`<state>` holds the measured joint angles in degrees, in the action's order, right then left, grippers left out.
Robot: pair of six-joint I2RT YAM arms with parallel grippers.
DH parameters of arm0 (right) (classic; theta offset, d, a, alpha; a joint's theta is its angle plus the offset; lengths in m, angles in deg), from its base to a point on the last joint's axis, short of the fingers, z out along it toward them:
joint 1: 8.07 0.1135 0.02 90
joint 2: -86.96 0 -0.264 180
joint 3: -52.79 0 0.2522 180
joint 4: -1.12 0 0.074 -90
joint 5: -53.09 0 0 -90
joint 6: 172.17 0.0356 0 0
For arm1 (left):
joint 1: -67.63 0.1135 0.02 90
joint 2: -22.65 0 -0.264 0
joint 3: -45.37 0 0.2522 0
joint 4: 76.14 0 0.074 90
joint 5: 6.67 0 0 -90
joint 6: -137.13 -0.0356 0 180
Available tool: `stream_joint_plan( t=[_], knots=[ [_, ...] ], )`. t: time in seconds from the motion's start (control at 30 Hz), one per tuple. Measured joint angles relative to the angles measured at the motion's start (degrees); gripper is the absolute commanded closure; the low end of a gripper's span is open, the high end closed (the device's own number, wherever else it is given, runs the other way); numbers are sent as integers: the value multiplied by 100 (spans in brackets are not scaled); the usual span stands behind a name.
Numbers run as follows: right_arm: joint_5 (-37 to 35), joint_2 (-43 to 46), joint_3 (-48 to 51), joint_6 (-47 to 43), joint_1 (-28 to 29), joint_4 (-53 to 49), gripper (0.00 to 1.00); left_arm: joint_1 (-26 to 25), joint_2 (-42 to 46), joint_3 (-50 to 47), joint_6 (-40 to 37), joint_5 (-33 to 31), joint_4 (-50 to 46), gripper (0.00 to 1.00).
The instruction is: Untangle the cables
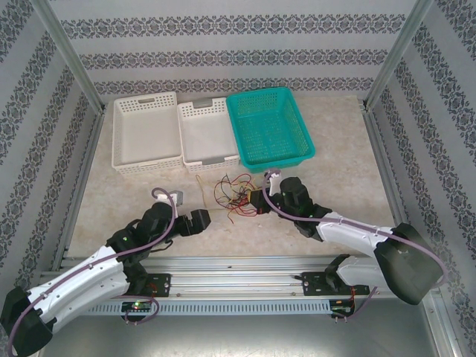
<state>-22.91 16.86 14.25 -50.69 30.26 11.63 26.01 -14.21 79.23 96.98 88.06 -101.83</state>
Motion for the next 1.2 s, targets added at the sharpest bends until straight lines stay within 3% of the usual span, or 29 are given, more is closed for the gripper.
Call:
stream_joint_plan(
  t=[0.4,0.77,1.2],
  knots=[
    [304,424,170,-20,57,46,100,0,-452,-87,35,251,640,0],
    [501,483,210,-20,146,94,100,-2,-931,-326,221,-229,979,0],
    [634,483,280,-20,203,221,100,0,-1043,-535,767,-796,2157,4]
  ],
)
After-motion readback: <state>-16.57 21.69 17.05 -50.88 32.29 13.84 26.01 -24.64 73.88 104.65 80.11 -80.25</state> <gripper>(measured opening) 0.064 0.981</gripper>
